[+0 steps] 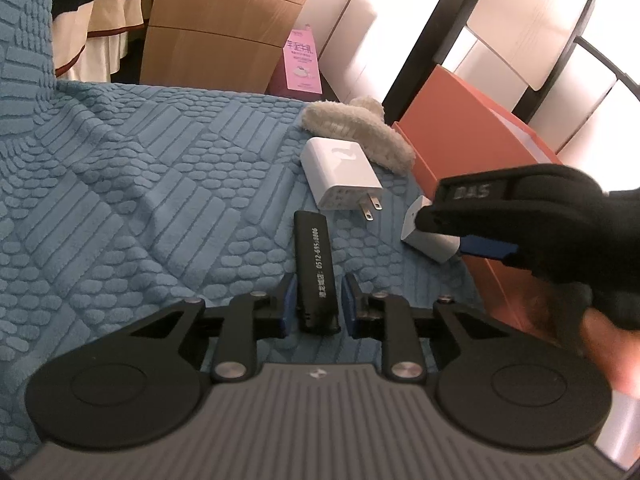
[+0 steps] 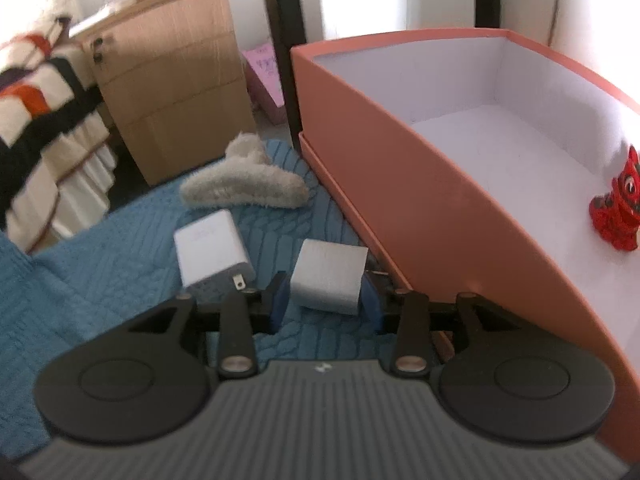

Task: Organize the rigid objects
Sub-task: 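Grasp the white square charger with the right gripper while the left gripper grasps the black USB stick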

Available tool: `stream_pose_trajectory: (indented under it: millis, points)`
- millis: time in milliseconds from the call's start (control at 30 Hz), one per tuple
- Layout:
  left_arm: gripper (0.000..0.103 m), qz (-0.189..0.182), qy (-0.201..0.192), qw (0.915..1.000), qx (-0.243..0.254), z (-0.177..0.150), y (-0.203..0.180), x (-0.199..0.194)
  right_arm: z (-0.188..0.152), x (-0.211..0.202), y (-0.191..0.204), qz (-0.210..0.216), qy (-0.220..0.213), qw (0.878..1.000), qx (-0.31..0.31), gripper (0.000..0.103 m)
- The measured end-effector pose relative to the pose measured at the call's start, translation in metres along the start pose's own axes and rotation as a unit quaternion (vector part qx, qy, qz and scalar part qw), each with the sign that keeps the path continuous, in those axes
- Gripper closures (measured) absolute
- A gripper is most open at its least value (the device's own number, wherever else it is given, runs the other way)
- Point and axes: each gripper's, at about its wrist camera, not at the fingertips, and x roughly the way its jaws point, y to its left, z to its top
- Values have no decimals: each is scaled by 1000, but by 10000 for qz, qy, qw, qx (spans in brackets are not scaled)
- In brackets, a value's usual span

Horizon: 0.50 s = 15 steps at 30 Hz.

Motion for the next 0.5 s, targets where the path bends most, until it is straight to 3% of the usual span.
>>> stream_pose_trajectory:
  millis: [200,500]
  points:
    - [74,3,-43,10000,-76,-1,2,-1,-3,16,1,-94,402,9991,-65,59]
    - [74,123,-78,9995,-283,1,10,-5,-12,-7,-8,223,262,9990,-280,59]
